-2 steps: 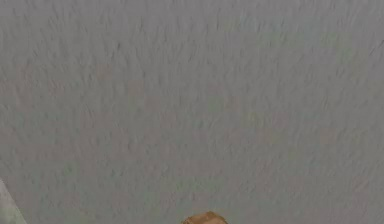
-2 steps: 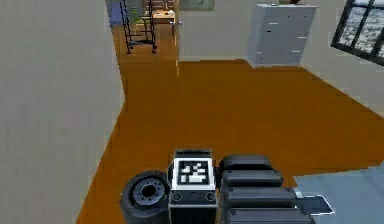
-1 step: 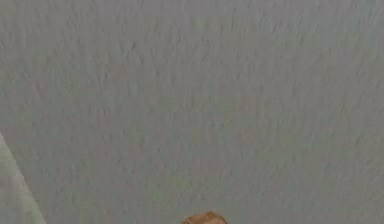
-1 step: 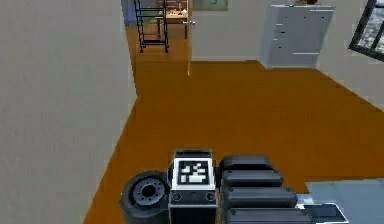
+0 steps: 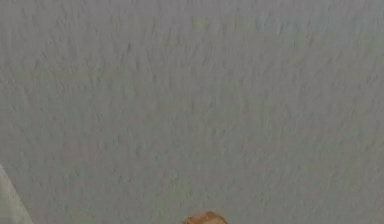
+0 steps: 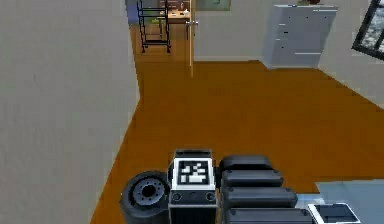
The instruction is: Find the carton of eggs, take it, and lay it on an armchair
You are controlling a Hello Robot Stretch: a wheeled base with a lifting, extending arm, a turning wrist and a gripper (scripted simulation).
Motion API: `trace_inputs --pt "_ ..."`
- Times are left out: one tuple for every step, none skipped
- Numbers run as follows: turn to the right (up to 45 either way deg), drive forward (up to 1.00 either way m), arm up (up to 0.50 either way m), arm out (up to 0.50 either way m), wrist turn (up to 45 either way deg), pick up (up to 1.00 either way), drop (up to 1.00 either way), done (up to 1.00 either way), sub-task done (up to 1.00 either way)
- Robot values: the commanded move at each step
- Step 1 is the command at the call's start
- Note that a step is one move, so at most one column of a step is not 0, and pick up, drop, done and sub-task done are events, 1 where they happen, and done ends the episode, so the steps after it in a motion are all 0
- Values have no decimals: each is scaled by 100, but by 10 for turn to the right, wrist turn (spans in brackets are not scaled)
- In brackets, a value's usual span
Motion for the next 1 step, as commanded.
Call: trace_inputs --pt "450 0 0 0 0 0 0 0 0"
